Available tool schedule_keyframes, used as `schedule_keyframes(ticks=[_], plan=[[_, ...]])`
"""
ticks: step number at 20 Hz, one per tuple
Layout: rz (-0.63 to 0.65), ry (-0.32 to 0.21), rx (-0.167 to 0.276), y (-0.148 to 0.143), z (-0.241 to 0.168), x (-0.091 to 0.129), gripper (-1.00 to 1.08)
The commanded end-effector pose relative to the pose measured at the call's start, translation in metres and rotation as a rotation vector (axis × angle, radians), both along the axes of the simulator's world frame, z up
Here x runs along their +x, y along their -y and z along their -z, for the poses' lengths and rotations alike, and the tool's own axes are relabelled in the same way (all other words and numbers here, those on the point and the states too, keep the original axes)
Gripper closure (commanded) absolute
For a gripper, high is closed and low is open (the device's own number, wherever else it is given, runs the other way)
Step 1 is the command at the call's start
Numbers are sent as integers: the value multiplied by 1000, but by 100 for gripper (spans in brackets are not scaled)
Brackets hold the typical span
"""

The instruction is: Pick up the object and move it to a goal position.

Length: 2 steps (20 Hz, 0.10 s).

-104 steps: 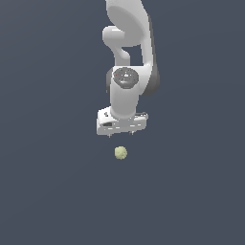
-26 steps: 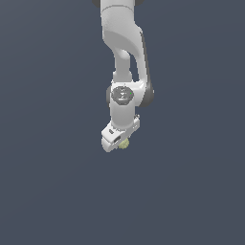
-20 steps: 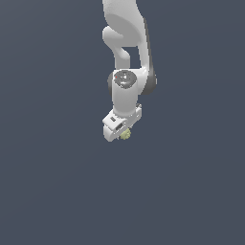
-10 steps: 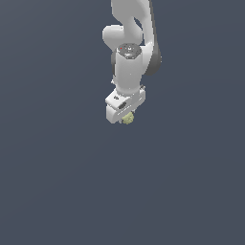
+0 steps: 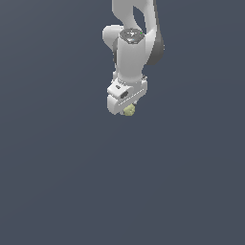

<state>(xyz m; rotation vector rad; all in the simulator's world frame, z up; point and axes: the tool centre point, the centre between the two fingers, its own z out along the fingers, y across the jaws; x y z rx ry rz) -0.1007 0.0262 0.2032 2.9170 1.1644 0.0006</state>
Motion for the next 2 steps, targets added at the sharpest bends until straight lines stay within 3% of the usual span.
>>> schedule_keyframes(ticks=[1, 2], plan=[[0, -1, 0, -1, -3, -2, 108], [0, -1, 0, -1, -3, -2, 108]])
